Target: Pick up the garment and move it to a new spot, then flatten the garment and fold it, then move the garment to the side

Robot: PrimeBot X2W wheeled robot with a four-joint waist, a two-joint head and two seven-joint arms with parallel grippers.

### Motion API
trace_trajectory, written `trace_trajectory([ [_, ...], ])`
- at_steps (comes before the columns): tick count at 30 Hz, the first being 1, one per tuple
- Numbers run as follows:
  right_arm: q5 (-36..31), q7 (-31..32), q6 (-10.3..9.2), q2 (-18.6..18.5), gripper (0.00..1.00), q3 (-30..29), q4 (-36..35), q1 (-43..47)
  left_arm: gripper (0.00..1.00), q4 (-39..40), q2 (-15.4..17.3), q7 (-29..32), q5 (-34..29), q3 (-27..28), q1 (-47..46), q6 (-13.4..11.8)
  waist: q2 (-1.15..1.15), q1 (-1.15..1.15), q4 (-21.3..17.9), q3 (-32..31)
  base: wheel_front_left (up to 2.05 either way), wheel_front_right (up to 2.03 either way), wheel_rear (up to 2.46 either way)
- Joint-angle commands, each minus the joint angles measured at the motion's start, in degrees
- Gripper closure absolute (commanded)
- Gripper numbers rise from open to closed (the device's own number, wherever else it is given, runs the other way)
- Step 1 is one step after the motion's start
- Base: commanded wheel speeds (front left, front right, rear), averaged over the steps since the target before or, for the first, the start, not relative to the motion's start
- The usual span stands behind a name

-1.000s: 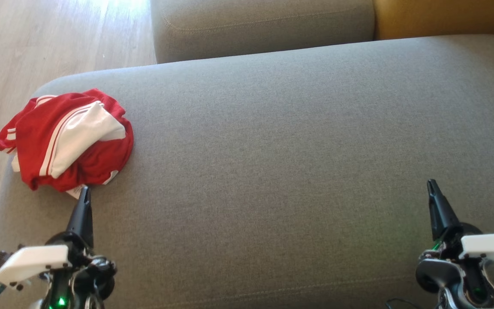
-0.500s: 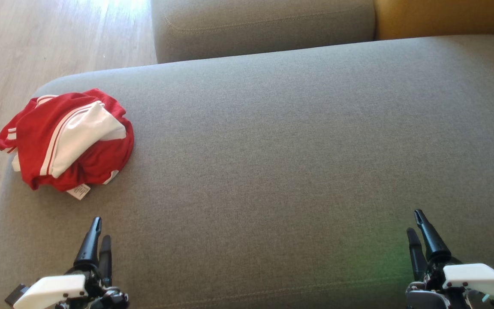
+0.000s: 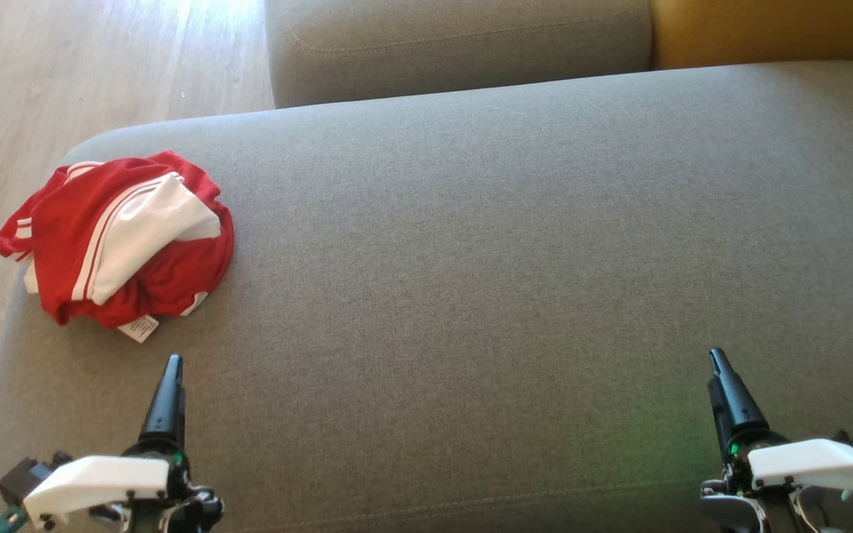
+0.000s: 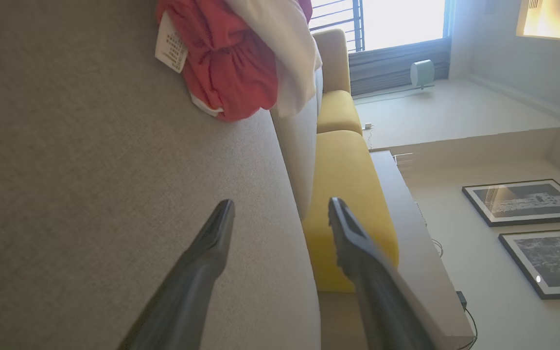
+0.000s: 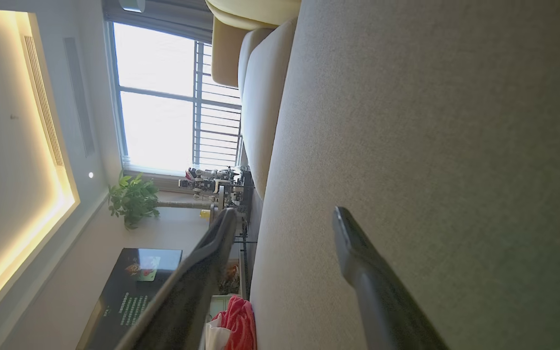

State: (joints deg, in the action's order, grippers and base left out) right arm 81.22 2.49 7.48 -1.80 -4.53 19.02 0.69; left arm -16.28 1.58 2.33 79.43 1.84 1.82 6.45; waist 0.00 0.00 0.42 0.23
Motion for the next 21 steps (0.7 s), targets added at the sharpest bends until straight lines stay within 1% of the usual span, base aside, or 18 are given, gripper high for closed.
trace_trajectory([
  [1,-1.9,-0.6,0.01,-0.4,0.0,0.3,-2.5,-1.8,0.0,2.8,0.5,-0.6,-2.2,-0.3,-2.2,-0.3,0.0,0.0,0.0,0.0,0.0,0.0,0.0],
  [3,-3.7,-0.9,0.01,-0.4,0.0,0.3,-3.3,-1.7,0.0,3.6,0.5,-1.0,-4.3,-0.8,-2.2,-0.8,0.0,0.0,0.0,0.1,0.0,0.0,0.0],
  [4,-5.0,-1.2,0.01,-0.4,0.0,0.4,-3.7,-1.6,0.0,4.2,0.6,-1.3,-6.0,-1.4,-2.1,-1.5,0.0,0.0,0.0,0.0,0.0,0.0,0.0],
  [9,-9.8,-2.1,0.01,-0.5,0.0,1.2,-4.7,-1.5,0.0,5.5,0.6,-2.1,-10.4,-2.7,-2.1,-2.7,0.0,0.0,0.0,-0.1,0.0,0.0,0.0],
  [16,-15.4,-3.3,0.01,-0.5,0.0,2.9,-6.1,-1.2,0.0,7.0,0.7,-3.3,-15.8,-4.4,-2.0,-3.6,0.0,0.0,0.1,-0.4,0.0,0.0,0.0],
  [21,-17.5,-4.0,0.01,-0.5,0.0,3.6,-6.9,-1.0,0.0,7.9,0.7,-4.0,-18.5,-5.1,-2.0,-4.1,0.0,0.0,0.1,-0.6,0.0,0.0,0.0],
])
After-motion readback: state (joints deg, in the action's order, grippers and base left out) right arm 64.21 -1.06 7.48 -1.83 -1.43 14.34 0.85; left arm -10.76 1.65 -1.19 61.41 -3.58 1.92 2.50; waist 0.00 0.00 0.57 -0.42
